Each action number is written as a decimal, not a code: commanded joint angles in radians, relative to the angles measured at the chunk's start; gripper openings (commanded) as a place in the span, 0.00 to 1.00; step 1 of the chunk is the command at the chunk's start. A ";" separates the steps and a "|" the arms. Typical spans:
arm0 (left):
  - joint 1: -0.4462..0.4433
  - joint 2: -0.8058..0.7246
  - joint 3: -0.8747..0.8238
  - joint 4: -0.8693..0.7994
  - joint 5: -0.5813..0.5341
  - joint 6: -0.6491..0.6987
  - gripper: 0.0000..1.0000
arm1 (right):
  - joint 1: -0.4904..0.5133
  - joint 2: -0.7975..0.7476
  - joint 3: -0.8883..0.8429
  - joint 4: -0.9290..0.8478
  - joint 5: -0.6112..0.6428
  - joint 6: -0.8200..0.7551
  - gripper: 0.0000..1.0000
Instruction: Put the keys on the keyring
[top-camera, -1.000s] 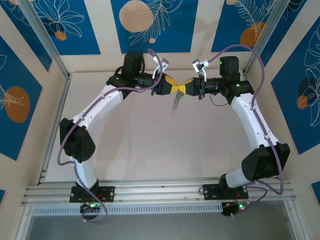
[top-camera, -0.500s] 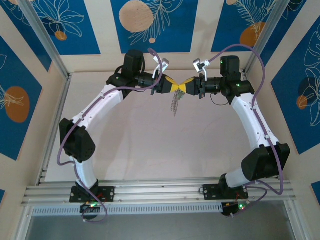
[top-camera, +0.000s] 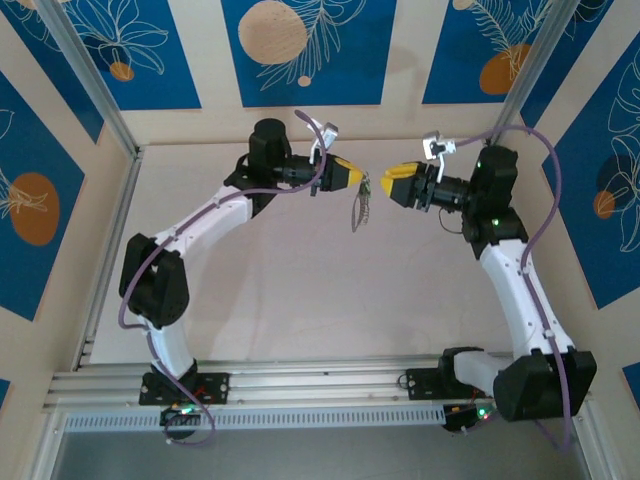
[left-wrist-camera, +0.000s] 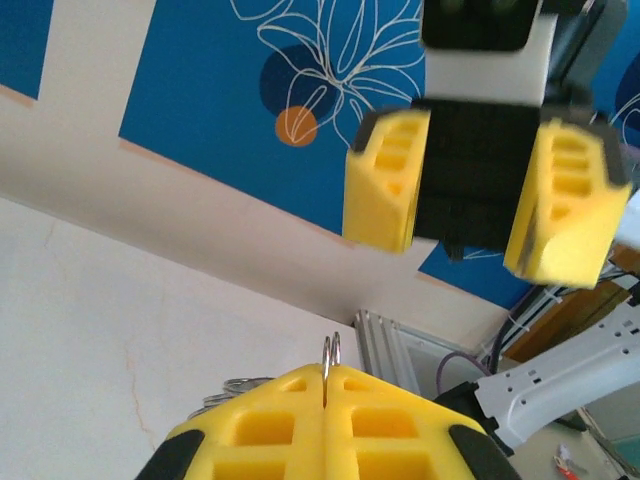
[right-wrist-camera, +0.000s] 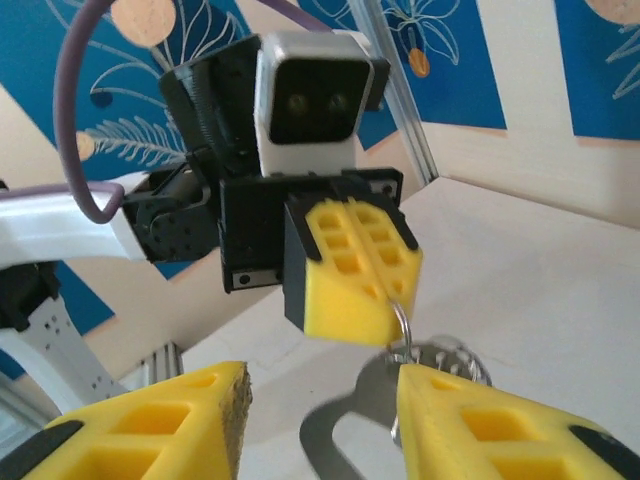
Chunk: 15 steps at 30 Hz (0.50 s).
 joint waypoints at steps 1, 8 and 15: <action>-0.011 -0.069 -0.022 0.212 -0.025 -0.119 0.00 | 0.007 -0.040 -0.138 0.206 0.108 0.130 0.47; -0.025 -0.098 -0.067 0.269 -0.057 -0.163 0.00 | 0.076 -0.112 -0.280 0.302 0.191 0.135 0.51; -0.036 -0.120 -0.083 0.268 -0.071 -0.161 0.00 | 0.143 -0.129 -0.252 0.260 0.275 0.070 0.53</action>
